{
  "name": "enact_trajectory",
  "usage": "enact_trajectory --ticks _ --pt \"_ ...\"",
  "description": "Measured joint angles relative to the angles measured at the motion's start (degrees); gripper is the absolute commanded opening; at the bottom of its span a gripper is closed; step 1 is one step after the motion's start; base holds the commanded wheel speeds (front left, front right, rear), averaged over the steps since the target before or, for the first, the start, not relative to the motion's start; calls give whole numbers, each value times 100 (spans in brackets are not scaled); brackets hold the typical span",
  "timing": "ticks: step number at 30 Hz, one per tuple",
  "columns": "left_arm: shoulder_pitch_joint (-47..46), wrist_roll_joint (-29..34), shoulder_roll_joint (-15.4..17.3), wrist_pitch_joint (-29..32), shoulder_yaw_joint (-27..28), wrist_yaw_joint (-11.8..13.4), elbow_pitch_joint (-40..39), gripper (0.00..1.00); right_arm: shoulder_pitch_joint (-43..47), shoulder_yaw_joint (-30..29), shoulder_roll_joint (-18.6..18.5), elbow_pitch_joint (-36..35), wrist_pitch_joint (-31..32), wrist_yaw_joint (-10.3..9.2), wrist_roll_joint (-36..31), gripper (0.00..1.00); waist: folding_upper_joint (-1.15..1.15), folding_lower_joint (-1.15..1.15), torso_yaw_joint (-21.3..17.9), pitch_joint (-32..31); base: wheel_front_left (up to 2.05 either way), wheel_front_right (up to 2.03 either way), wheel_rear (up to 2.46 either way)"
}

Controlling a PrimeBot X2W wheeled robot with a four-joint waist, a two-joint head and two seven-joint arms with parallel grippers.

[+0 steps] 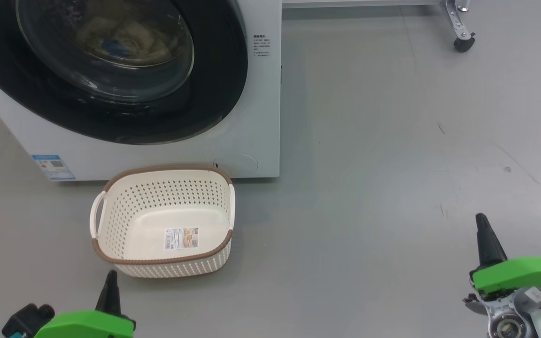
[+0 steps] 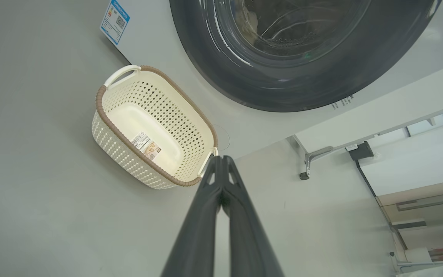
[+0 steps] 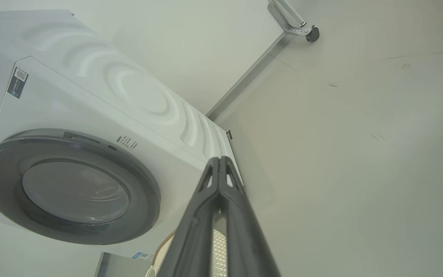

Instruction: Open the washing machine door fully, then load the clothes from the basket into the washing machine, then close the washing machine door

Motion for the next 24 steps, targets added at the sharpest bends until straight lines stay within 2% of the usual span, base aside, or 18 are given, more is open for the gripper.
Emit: enact_trajectory --ticks 24 --pt "-17 -1314 -38 365 247 1 -94 0 -1 -76 0 -59 377 -2 1518 0 0 0 53 -36 0 0 0"
